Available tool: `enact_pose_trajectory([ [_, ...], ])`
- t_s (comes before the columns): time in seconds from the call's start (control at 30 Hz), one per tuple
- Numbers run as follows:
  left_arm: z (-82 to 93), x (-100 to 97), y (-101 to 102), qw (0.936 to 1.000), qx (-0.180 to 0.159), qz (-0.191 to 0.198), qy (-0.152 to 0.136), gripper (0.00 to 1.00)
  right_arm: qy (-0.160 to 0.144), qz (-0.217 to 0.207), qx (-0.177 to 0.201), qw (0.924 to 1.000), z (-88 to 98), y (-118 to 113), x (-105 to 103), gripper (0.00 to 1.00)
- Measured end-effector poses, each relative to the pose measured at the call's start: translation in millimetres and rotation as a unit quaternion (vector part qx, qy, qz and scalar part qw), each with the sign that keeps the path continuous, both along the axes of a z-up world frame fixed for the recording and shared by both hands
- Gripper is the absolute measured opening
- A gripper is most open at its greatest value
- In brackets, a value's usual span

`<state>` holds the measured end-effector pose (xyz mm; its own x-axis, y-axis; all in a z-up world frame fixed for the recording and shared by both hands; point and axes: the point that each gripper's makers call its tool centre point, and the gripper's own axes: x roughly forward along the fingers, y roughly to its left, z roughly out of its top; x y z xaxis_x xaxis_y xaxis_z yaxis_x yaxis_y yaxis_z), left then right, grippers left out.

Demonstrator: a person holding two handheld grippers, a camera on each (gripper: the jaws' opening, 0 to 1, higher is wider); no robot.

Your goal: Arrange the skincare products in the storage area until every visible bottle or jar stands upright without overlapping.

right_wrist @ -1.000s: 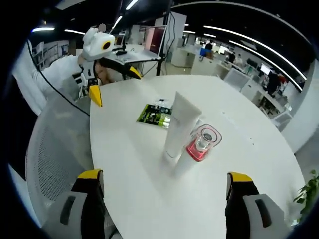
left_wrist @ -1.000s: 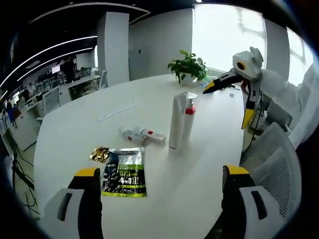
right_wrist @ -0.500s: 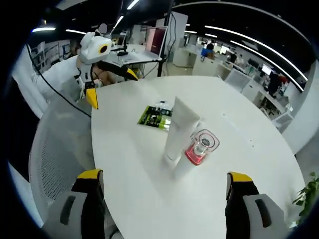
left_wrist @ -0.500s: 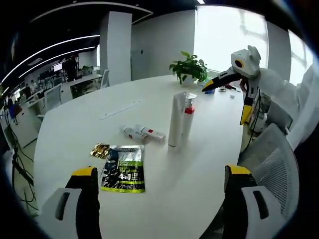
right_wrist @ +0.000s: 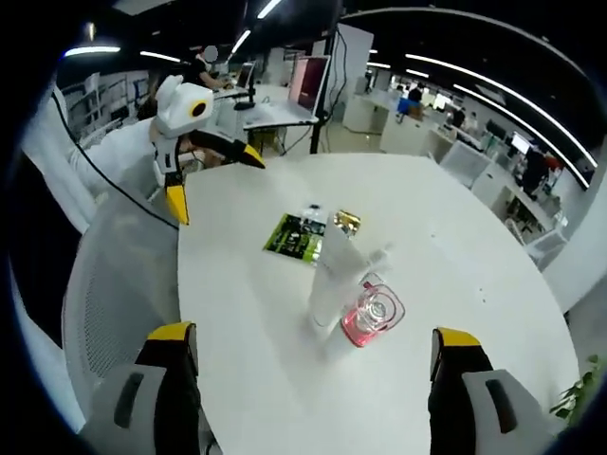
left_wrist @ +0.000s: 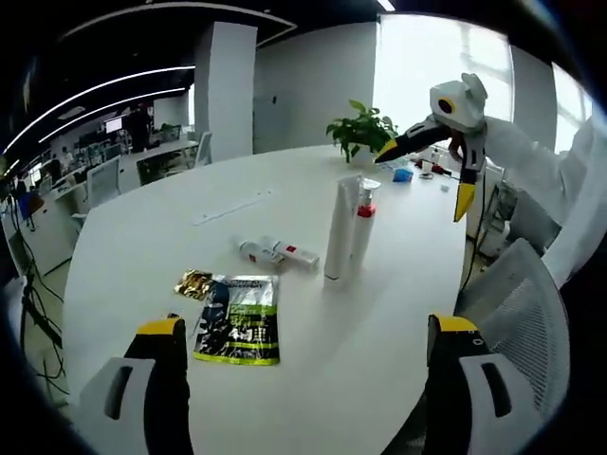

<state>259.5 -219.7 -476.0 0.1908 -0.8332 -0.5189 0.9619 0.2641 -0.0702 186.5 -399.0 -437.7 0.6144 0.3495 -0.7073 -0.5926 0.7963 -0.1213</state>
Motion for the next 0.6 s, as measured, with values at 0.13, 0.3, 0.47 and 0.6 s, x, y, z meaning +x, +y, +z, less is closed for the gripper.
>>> enact_pose_trajectory([
  [0.13, -1.4, -0.7, 0, 1.0, 0.0, 0.003, 0.005, 0.99, -0.009, 0.006, 0.006, 0.9999, 11.2, -1, 15, 0.99],
  [0.3, -7.5, 4.8, 1, 0.9999, -0.003, 0.004, 0.011, 0.99, -0.007, 0.032, 0.002, 0.9995, 20.4, 5, 28, 0.86],
  [0.47, -8.2, 6.1, 1, 0.9999, -0.007, 0.005, 0.015, 0.99, 0.0, 0.045, 0.005, 0.999, 28.3, 15, 43, 0.82],
  [0.6, -9.7, 10.4, 2, 0.9998, -0.01, 0.007, 0.014, 0.99, 0.007, 0.052, -0.001, 0.9986, 32.1, 15, 57, 0.78],
])
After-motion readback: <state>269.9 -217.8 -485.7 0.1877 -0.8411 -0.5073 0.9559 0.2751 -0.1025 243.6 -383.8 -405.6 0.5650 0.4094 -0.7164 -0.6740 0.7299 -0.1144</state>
